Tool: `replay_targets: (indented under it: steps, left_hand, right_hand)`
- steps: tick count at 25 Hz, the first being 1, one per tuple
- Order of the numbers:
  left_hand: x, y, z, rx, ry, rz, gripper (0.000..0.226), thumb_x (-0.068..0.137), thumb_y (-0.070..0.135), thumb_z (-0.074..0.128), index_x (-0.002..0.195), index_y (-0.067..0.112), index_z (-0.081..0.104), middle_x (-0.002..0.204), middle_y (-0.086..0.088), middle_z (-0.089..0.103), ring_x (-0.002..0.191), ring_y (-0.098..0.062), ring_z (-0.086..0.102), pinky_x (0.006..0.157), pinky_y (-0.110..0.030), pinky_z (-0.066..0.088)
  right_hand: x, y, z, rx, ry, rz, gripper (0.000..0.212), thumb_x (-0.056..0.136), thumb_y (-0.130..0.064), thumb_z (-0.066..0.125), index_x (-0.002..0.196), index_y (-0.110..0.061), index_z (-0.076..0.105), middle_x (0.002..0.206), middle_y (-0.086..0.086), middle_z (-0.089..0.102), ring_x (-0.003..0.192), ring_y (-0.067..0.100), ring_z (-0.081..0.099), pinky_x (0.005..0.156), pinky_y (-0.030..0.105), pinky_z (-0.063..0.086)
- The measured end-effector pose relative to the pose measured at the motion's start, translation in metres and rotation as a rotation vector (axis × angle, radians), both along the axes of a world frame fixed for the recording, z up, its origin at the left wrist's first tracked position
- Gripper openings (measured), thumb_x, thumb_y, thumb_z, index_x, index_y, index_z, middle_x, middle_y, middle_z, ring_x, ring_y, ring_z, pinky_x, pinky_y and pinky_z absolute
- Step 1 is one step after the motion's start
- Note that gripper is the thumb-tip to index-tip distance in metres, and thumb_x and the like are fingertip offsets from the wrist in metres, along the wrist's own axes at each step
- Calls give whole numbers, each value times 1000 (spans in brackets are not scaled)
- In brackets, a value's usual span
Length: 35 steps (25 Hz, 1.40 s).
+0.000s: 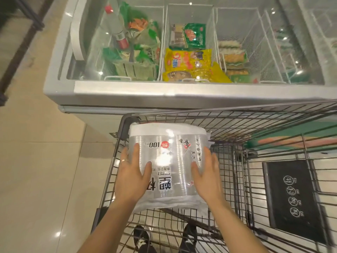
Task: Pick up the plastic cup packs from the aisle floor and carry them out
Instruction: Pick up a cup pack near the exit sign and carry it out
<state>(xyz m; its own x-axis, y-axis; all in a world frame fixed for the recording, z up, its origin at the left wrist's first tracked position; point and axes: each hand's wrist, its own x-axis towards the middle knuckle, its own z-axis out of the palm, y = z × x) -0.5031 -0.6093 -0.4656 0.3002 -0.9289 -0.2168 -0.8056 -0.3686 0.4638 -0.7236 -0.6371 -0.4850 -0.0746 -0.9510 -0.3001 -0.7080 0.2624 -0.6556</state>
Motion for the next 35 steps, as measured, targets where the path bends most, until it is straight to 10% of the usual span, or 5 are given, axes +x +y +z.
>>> replay_targets:
  steps: [8,20,35]
  left_hand:
    - [5,-26,63,-37,-73,-97,72,90,62,28,154,28,24,156,-12,30,142,-29,29,110,-45,36]
    - [62,-45,335,-372,-394,13,77,84,67,23,149,28,38,155,-6,37,142,-28,33,112,-48,31]
    - [220,147,546,-521,-687,361,77,83,68,24,152,35,28,160,2,26,147,-23,21,117,-47,22]
  right_hand:
    - [9,-23,67,-58,187,180,66,98,-54,39,155,-31,13,164,2,8,150,21,9,121,46,14]
    - [93,-84,347,-542,246,490,72,89,-63,28,154,-33,22,163,0,15,150,22,5,121,44,7]
    - [290,44,579,-949,137,794,69,95,-62,37,154,-36,14,164,0,11,150,22,3,120,43,8]
